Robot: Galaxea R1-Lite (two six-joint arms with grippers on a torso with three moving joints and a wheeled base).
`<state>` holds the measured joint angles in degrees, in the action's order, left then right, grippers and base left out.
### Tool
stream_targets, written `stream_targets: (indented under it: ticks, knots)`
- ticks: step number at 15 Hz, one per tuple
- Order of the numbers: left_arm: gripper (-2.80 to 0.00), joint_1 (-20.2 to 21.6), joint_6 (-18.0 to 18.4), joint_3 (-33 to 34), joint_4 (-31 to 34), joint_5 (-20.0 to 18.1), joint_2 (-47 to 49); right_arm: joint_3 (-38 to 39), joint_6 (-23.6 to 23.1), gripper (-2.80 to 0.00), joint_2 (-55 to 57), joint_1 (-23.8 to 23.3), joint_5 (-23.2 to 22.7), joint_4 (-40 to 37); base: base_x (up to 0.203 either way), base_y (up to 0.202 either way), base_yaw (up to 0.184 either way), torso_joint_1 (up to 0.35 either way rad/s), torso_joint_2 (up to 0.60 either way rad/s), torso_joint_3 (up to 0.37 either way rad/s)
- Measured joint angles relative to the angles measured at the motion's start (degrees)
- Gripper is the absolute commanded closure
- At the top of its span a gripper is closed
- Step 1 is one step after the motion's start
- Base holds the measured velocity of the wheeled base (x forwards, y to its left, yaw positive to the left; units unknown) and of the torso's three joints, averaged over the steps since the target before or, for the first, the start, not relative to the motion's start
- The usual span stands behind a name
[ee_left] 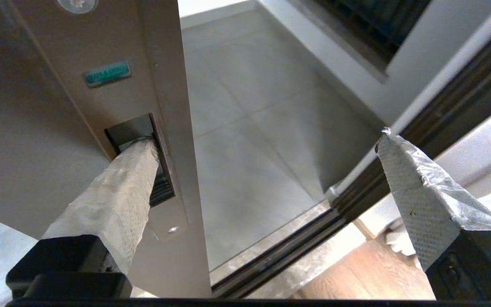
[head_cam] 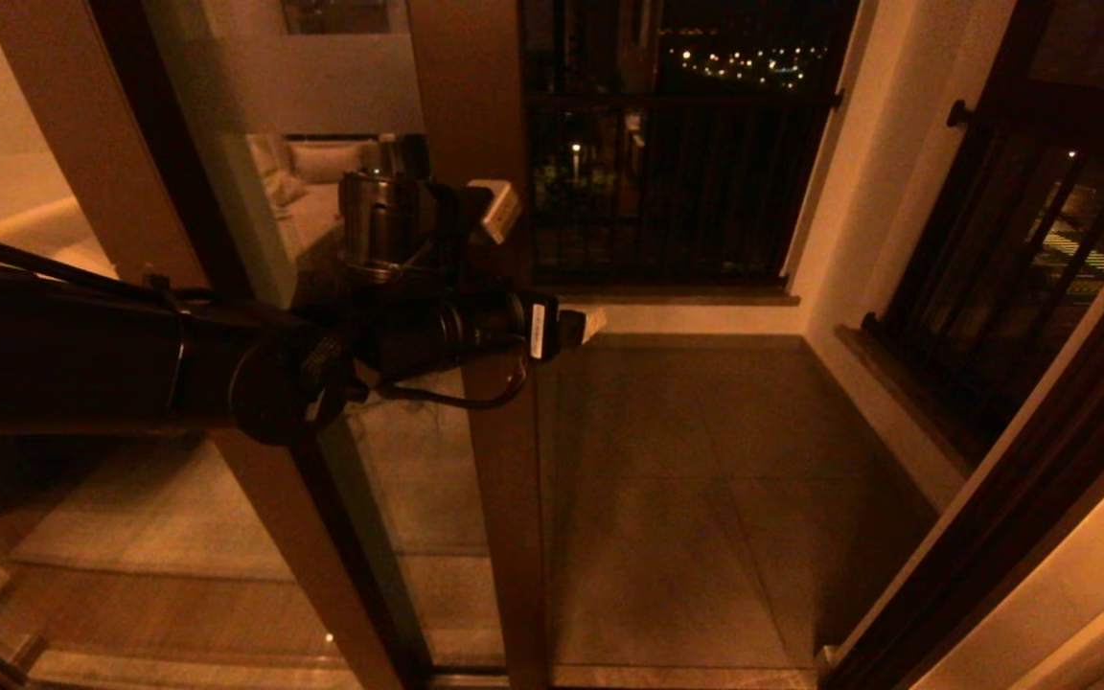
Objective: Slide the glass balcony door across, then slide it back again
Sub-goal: Close the slid door
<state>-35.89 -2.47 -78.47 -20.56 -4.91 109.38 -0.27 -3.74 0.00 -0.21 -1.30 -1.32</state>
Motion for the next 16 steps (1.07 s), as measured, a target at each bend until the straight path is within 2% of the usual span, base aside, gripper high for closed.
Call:
stream_targets:
  ticks: [5,11,16]
  knots:
    - [-2.80,-1.4,1.6,-1.2,-0.1,-0.3,0.9,0.0,0.0,0.00,0.0,0.0,0.0,0.0,0.000,0.000,0.000,0.000,0.00,0.000]
    - [-2.80,-4.6,2.3,-8.3,0.6,4.9,6.4,0.0,0.0,0.00,0.0,0.0,0.0,0.0,0.000,0.000,0.000,0.000,0.00,0.000]
    - [-2.80,-6.9,2.5,-12.9,0.3,5.6,10.5,0.0,0.0,0.00,0.0,0.0,0.0,0.0,0.000,0.000,0.000,0.000,0.00,0.000]
